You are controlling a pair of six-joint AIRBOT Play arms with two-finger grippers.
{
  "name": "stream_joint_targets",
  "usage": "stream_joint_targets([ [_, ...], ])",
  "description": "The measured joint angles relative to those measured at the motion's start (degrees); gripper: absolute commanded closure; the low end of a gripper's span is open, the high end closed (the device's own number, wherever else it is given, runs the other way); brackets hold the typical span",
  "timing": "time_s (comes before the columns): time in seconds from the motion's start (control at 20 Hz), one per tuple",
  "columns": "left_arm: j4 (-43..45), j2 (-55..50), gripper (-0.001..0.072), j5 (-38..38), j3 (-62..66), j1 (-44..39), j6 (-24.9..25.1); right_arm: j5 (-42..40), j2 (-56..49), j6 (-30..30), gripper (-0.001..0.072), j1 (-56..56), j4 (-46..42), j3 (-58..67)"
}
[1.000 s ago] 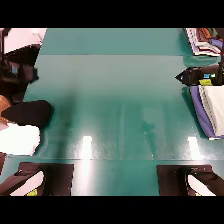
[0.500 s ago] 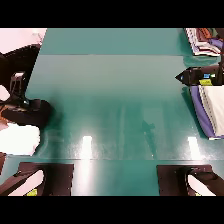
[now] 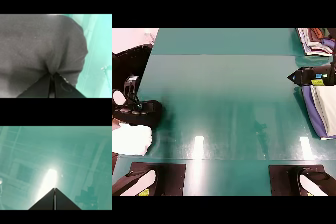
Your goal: Fold the shirts.
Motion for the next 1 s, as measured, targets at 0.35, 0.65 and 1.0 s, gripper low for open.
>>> stream_joint_targets([
  [0.35, 0.48, 5.64, 0.0680, -7.23, 18.51, -1.81, -1.22, 0.00, 0.02, 0.00, 0.0694, 0.00, -0.07, 6.45],
  [0.65, 0.09, 10.05, 0.0682, -15.96, 42.56, -15.76, -0.31, -2.14, 0.04, -0.02, 0.0694, 0.00, -0.35, 16.39],
  [1.0, 0.04, -0.31, 0.0676, -19.82, 48.81, -40.28, -0.37, -2.36, 0.04, -0.02, 0.0694, 0.00, -0.37, 20.00],
])
